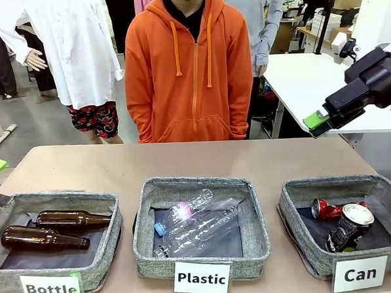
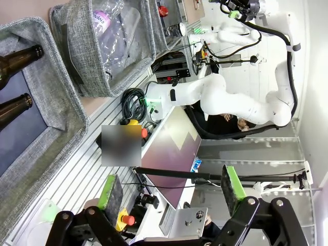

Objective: Sort the can waste into the basket.
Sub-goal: Pick up the can waste from the table and place it in the right Fabric basket.

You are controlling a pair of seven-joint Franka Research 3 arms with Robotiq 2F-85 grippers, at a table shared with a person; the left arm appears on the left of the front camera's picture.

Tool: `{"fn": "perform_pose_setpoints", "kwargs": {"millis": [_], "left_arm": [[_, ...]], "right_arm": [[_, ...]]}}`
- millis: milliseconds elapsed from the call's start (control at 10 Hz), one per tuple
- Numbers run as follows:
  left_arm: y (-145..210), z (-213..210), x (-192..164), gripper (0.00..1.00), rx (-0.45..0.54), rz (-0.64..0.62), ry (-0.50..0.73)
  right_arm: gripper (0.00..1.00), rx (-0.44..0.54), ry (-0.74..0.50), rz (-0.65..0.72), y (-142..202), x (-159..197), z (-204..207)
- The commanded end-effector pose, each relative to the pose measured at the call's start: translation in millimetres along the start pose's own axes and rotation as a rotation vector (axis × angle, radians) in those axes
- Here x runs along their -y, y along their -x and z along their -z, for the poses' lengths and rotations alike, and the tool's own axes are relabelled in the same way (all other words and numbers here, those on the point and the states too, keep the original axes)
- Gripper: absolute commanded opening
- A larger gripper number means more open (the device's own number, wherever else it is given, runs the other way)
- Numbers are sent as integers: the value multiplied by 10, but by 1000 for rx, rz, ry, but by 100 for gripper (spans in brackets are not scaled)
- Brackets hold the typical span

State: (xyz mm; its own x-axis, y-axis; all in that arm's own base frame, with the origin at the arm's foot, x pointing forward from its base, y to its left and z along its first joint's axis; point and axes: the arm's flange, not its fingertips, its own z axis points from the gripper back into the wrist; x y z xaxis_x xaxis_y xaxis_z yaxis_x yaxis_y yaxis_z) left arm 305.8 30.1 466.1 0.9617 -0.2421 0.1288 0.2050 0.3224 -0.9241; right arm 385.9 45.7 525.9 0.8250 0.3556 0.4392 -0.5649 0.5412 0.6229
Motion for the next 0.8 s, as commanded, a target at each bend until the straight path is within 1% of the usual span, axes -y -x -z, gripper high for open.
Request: {"fn": "perform_pose_setpoints", "kwargs": {"millis": [0, 700], "left_arm": [[23, -15, 18, 100, -8, -4, 1], [23, -15, 18, 100, -8, -4, 1]], "right_arm": [[100, -10, 4, 16, -19, 8, -66], [100, -10, 4, 16, -19, 8, -66]]}}
